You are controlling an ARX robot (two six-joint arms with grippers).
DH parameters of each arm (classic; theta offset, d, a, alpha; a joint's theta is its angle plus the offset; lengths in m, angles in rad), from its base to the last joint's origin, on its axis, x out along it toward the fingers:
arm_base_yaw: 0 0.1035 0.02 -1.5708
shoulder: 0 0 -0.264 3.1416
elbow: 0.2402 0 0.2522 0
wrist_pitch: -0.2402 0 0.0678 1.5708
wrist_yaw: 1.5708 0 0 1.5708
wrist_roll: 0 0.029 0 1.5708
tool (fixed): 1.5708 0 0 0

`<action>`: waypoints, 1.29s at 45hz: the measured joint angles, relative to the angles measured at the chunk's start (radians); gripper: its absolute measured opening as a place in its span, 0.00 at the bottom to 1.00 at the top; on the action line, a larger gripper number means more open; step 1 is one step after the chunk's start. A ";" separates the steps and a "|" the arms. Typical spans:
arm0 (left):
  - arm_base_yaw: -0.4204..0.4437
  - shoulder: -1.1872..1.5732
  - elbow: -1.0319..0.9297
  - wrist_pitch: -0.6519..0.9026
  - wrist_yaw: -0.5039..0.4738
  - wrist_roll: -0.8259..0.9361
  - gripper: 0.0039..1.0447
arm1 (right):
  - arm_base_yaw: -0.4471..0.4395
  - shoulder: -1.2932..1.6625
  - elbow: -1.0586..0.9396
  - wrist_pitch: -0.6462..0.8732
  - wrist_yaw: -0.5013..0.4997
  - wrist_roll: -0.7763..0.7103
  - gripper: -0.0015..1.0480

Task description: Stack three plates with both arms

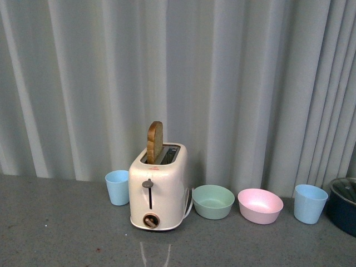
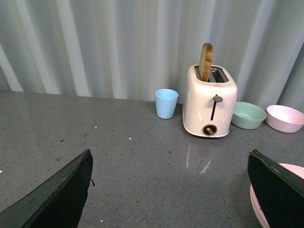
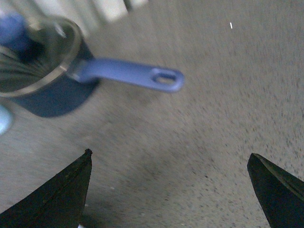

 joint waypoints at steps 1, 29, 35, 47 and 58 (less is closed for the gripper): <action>0.000 0.000 0.000 0.000 0.000 0.000 0.94 | -0.003 0.043 0.027 -0.021 0.002 -0.010 0.93; 0.000 0.000 0.000 0.000 0.000 0.000 0.94 | 0.079 0.208 0.011 -0.229 -0.178 -0.519 0.93; 0.000 0.000 0.000 0.000 0.000 0.000 0.94 | 0.079 0.218 -0.002 -0.209 -0.202 -0.526 0.93; 0.000 0.000 0.000 0.000 0.000 0.000 0.94 | 0.095 0.280 -0.003 -0.154 -0.225 -0.518 0.93; 0.000 0.000 0.000 0.000 0.000 0.000 0.94 | 0.112 0.322 -0.024 -0.116 -0.241 -0.499 0.93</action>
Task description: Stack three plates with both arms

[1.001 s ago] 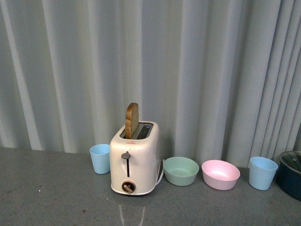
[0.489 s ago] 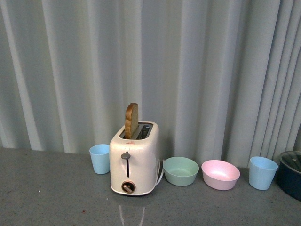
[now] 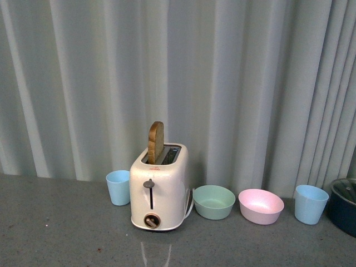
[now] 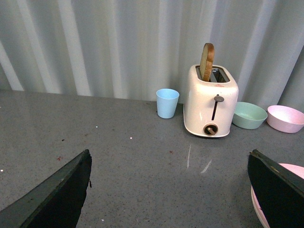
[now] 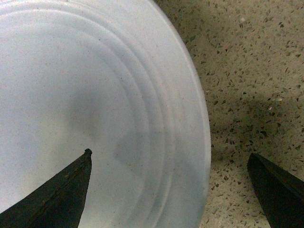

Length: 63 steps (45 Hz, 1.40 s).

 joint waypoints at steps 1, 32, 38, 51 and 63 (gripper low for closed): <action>0.000 0.000 0.000 0.000 0.000 0.000 0.94 | 0.000 0.002 -0.002 0.000 0.000 0.000 0.93; 0.000 0.000 0.000 0.000 0.000 0.000 0.94 | -0.071 -0.020 -0.028 -0.006 -0.002 -0.027 0.19; 0.000 0.000 0.000 0.000 0.000 0.000 0.94 | -0.101 -0.074 -0.030 -0.033 -0.024 -0.027 0.03; 0.000 0.000 0.000 0.000 0.000 0.000 0.94 | -0.141 -0.257 -0.031 -0.109 -0.069 -0.030 0.03; 0.000 0.000 0.000 0.000 0.000 0.000 0.94 | -0.068 -0.509 -0.031 -0.144 -0.150 0.101 0.03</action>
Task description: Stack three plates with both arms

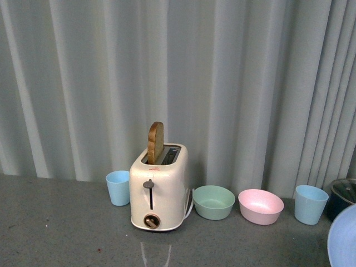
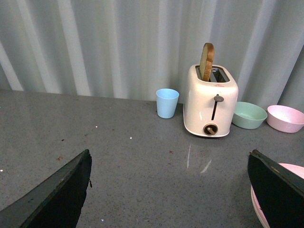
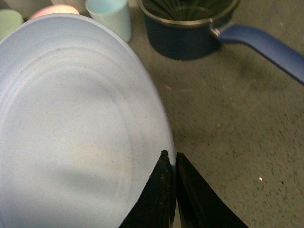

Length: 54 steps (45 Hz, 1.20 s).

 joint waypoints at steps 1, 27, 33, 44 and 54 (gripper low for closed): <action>0.000 0.000 0.000 0.000 0.000 0.000 0.94 | 0.013 -0.021 0.000 0.000 -0.006 0.020 0.03; 0.000 0.000 0.000 0.000 0.000 0.000 0.94 | 0.368 0.046 -0.083 0.374 0.005 0.471 0.03; 0.000 0.000 0.000 0.000 0.000 0.000 0.94 | 0.473 0.120 -0.094 0.400 0.021 0.516 0.03; 0.000 0.000 0.000 0.000 0.000 0.000 0.94 | 0.615 0.203 -0.092 0.369 0.035 0.550 0.03; 0.000 0.000 0.000 0.000 0.000 0.000 0.94 | 0.626 0.258 -0.084 0.302 0.045 0.549 0.03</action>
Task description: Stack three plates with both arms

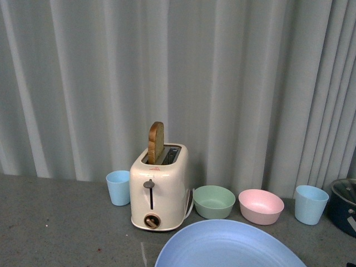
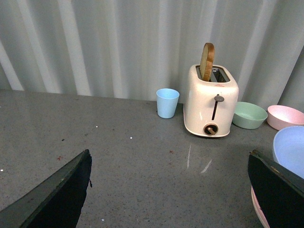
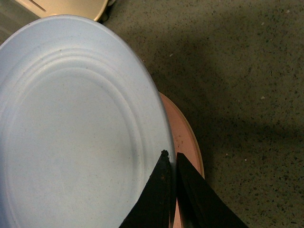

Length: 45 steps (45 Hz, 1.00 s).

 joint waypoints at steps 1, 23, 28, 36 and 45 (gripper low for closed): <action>0.000 0.000 0.000 0.000 0.000 0.000 0.94 | 0.000 0.008 0.002 -0.002 0.000 0.000 0.03; 0.000 0.000 0.000 0.000 0.000 0.000 0.94 | 0.033 0.115 0.036 -0.011 0.010 0.013 0.03; 0.000 0.000 0.000 0.000 0.000 0.000 0.94 | 0.035 0.122 0.036 -0.016 0.013 0.010 0.03; 0.000 0.000 0.000 0.000 0.000 0.000 0.94 | 0.037 0.128 0.036 -0.029 0.026 -0.008 0.03; 0.000 0.000 0.000 0.000 0.000 0.000 0.94 | 0.037 0.134 0.037 -0.035 0.032 -0.020 0.03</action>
